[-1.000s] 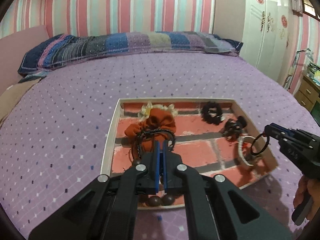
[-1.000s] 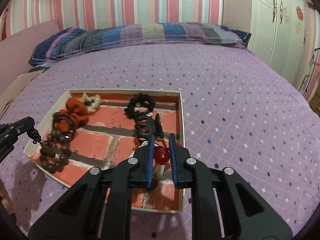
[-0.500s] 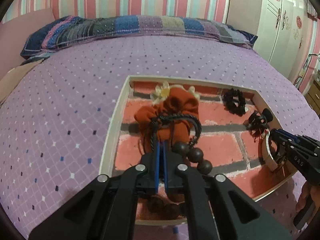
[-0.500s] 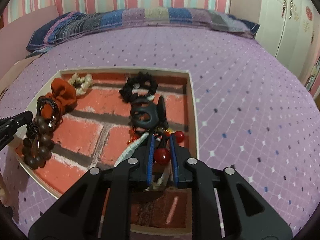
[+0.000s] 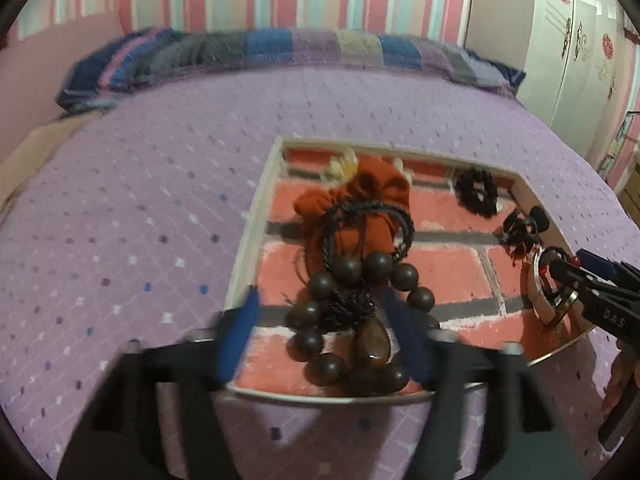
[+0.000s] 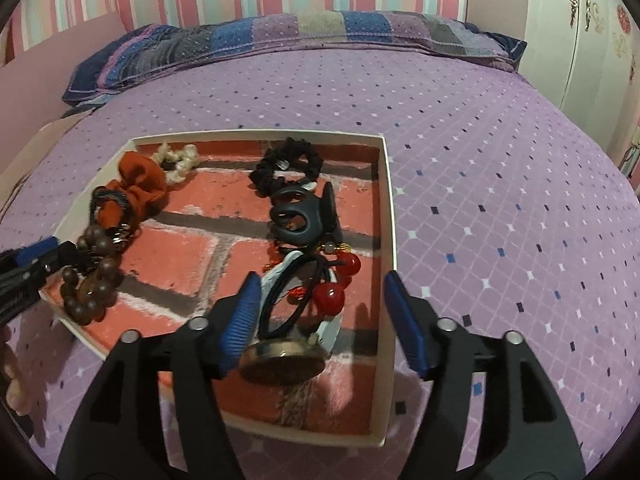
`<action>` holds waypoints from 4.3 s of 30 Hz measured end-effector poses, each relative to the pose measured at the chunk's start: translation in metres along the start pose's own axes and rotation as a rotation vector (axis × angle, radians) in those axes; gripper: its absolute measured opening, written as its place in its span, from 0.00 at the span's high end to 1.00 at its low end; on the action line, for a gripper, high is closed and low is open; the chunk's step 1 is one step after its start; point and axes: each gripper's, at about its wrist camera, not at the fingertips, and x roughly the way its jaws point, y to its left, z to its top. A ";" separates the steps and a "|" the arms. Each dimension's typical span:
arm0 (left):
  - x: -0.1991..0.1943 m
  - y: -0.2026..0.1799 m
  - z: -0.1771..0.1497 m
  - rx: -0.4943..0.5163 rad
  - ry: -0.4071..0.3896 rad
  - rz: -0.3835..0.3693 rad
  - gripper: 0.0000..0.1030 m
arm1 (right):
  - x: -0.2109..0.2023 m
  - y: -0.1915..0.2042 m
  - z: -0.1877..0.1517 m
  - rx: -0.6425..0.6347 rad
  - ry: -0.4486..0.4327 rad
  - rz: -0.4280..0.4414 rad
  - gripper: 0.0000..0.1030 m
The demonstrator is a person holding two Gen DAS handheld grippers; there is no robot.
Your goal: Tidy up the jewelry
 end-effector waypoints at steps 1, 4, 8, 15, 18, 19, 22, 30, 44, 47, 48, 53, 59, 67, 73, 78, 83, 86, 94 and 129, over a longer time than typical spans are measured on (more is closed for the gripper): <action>-0.005 0.000 -0.001 -0.001 -0.001 -0.014 0.34 | -0.005 0.001 -0.001 -0.003 -0.011 -0.002 0.23; -0.024 0.000 -0.005 -0.010 -0.017 -0.019 0.33 | -0.025 0.001 -0.005 0.008 -0.043 0.011 0.12; -0.069 0.003 -0.019 -0.020 -0.066 0.004 0.17 | -0.066 0.000 -0.023 0.018 -0.103 0.013 0.04; -0.158 -0.001 -0.062 -0.023 -0.125 0.074 0.09 | -0.145 0.002 -0.070 0.023 -0.171 0.003 0.04; -0.196 -0.010 -0.082 -0.023 -0.144 0.108 0.09 | -0.183 0.005 -0.092 0.030 -0.196 -0.010 0.04; -0.208 -0.013 -0.088 -0.025 -0.154 0.111 0.09 | -0.196 0.006 -0.100 0.034 -0.197 -0.020 0.04; -0.243 -0.027 -0.110 -0.025 -0.189 0.123 0.05 | -0.226 0.005 -0.124 0.052 -0.194 -0.017 0.04; -0.292 -0.044 -0.152 -0.048 -0.237 0.151 0.04 | -0.263 0.005 -0.167 0.080 -0.193 -0.016 0.04; -0.295 -0.059 -0.167 -0.039 -0.232 0.162 0.04 | -0.292 0.014 -0.185 0.045 -0.248 -0.052 0.04; -0.294 -0.059 -0.168 -0.039 -0.230 0.160 0.04 | -0.296 0.014 -0.186 0.044 -0.257 -0.055 0.04; -0.294 -0.058 -0.168 -0.041 -0.232 0.158 0.04 | -0.296 0.014 -0.186 0.045 -0.258 -0.057 0.04; -0.296 -0.058 -0.168 -0.044 -0.237 0.151 0.04 | -0.298 0.016 -0.187 0.049 -0.258 -0.055 0.04; -0.296 -0.062 -0.169 -0.029 -0.240 0.150 0.04 | -0.300 0.019 -0.187 0.045 -0.265 -0.060 0.04; -0.296 -0.062 -0.169 -0.037 -0.241 0.147 0.04 | -0.301 0.019 -0.187 0.045 -0.271 -0.066 0.04; -0.297 -0.065 -0.168 -0.027 -0.254 0.159 0.04 | -0.303 0.021 -0.187 0.037 -0.286 -0.082 0.04; -0.300 -0.066 -0.167 -0.023 -0.271 0.155 0.04 | -0.305 0.020 -0.187 0.038 -0.291 -0.089 0.04; -0.303 -0.070 -0.168 -0.011 -0.293 0.164 0.04 | -0.307 0.020 -0.187 0.037 -0.300 -0.094 0.04; -0.304 -0.070 -0.168 -0.008 -0.291 0.157 0.04 | -0.307 0.020 -0.187 0.036 -0.301 -0.097 0.04; -0.303 -0.073 -0.167 -0.006 -0.292 0.159 0.04 | -0.308 0.020 -0.188 0.037 -0.303 -0.099 0.04; -0.303 -0.074 -0.167 0.006 -0.300 0.175 0.04 | -0.310 0.021 -0.187 0.032 -0.312 -0.112 0.04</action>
